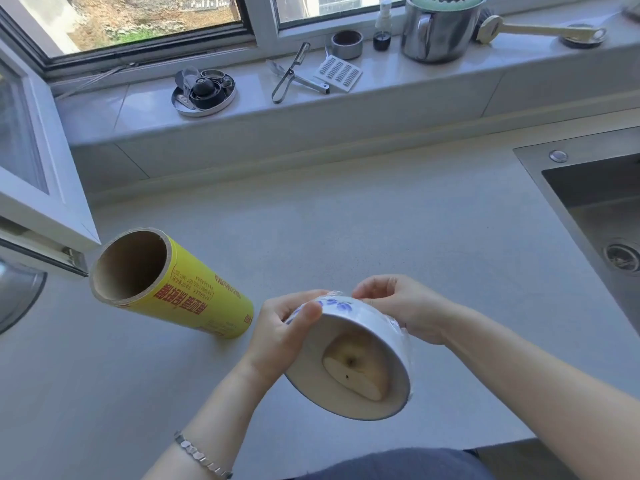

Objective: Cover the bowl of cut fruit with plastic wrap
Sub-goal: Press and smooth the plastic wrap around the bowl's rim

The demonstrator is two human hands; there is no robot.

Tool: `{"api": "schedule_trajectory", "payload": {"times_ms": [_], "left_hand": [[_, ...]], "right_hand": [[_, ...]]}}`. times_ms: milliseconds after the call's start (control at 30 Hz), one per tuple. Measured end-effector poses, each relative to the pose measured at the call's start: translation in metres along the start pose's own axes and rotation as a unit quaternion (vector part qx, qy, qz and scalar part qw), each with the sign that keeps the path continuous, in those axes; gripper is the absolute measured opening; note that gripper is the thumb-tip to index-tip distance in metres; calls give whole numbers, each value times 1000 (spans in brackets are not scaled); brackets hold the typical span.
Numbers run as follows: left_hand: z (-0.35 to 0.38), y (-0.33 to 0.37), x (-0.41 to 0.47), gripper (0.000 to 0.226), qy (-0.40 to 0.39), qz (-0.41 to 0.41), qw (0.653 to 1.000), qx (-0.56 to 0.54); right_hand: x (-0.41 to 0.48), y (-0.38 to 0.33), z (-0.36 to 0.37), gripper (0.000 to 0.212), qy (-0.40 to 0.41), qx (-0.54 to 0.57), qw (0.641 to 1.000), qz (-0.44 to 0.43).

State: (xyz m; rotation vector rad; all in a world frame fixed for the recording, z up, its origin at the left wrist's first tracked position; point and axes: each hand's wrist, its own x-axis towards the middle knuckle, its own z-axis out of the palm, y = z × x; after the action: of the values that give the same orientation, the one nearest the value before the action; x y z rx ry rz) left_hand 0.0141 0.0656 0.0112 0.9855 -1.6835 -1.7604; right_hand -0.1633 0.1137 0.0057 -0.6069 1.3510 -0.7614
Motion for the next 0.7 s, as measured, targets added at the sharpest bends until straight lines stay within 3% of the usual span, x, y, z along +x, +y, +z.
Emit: {"api": "schedule_trajectory", "payload": {"times_ms": [100, 200, 300, 367, 500, 700], "left_hand": [[1, 1, 1, 45, 17, -14, 1000, -4], [0, -4, 6, 42, 77, -36, 996, -25], [3, -7, 10, 37, 116, -60, 991, -36], [5, -7, 9, 38, 119, -61, 990, -45], [6, -6, 8, 30, 73, -45, 996, -1], [-10, 5, 13, 29, -66, 30, 974, 214]], "right_hand": [[-6, -6, -6, 17, -15, -42, 998, -50], [-14, -6, -9, 21, -17, -6, 997, -75], [-22, -3, -2, 56, -41, -57, 991, -112], [-22, -2, 3, 68, -12, -97, 988, -124], [-18, 7, 6, 53, 80, -78, 982, -150], [-16, 19, 8, 52, 85, -29, 984, -154]]}}
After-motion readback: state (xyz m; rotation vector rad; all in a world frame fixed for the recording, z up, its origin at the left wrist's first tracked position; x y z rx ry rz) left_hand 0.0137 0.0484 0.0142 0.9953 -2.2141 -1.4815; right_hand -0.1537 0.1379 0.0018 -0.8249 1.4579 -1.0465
